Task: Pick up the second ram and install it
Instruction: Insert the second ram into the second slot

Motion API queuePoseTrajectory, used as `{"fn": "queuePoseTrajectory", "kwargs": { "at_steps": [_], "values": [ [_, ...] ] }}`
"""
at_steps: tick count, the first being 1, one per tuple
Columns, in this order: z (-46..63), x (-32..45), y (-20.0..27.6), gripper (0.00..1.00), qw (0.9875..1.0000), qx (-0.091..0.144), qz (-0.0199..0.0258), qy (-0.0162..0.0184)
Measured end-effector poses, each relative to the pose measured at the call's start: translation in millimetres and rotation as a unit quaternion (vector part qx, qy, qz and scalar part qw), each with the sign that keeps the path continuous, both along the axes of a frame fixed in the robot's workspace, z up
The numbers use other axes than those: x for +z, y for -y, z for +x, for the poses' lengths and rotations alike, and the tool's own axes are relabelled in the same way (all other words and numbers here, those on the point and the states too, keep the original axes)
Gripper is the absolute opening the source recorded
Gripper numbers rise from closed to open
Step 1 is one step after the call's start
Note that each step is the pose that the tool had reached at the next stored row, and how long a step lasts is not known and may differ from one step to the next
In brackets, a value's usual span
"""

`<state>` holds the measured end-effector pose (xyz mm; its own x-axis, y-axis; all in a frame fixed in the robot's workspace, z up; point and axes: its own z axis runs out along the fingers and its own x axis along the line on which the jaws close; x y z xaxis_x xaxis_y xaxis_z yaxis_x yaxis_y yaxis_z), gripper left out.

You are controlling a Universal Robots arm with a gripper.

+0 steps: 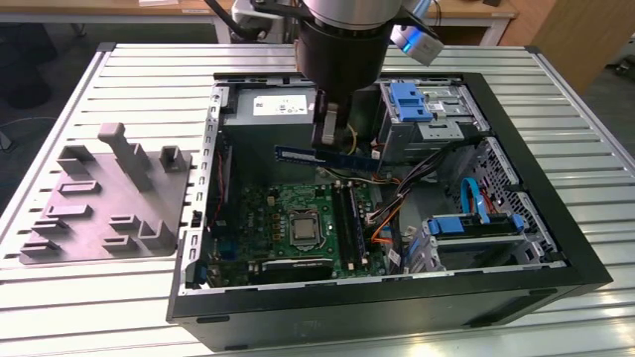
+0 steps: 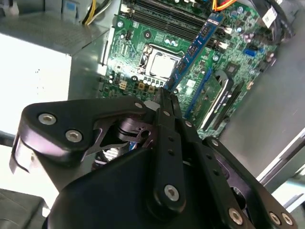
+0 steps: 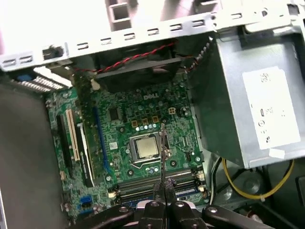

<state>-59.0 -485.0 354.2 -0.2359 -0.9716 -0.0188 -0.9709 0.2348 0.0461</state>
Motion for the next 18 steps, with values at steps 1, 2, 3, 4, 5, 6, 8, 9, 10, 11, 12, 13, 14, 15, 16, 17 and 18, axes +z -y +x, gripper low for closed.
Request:
{"fn": "queuePoseTrajectory", "kwargs": {
  "at_steps": [1,2,3,4,5,6,8,9,10,11,12,13,14,15,16,17,18],
  "values": [
    [0.0,-0.2,0.0,0.12,1.0,-0.01,0.0,0.0],
    [0.0,-0.4,0.0,0.12,0.9998,-0.019,0.0,0.0],
    [0.0,-0.6,0.0,0.12,0.9996,-0.028,0.0,0.0],
    [0.0,-0.8,0.0,0.12,0.9993,-0.037,-0.0001,0.0],
    [0.0,-1.0,0.0,0.12,0.999,-0.046,0.0,0.0],
    [0.0,-1.3,0.0,0.12,0.9985,-0.055,0.0,0.0],
    [0.0,-1.7,0.0,0.12,0.9974,-0.073,0.0,0.0],
    [0.0,-2.0,0.0,0.12,0.9966,-0.082,0.0,0.0],
    [0.0,-2.2,0.0,0.12,0.9958,-0.091,0.0,0.0],
    [0.0,-2.4,0.0,0.12,0.995,-0.1,0.0,0.0],
    [0.0,-2.7,0.0,0.12,0.994,-0.109,0.0,0.0],
    [0.0,-2.9,0.0,0.12,0.993,-0.118,0.0,0.0],
    [0.0,-3.1,0.0,0.12,0.9919,-0.127,0.0,0.0],
    [0.0,-3.3,0.0,0.12,0.9907,-0.136,0.0,0.0],
    [0.0,-3.6,0.0,0.12,0.9893,-0.146,0.0,0.0],
    [0.0,-3.8,0.0,0.12,0.988,-0.154,0.0,0.0],
    [0.0,-4.0,0.0,0.12,0.9866,-0.163,0.0,0.0]
  ]
}}
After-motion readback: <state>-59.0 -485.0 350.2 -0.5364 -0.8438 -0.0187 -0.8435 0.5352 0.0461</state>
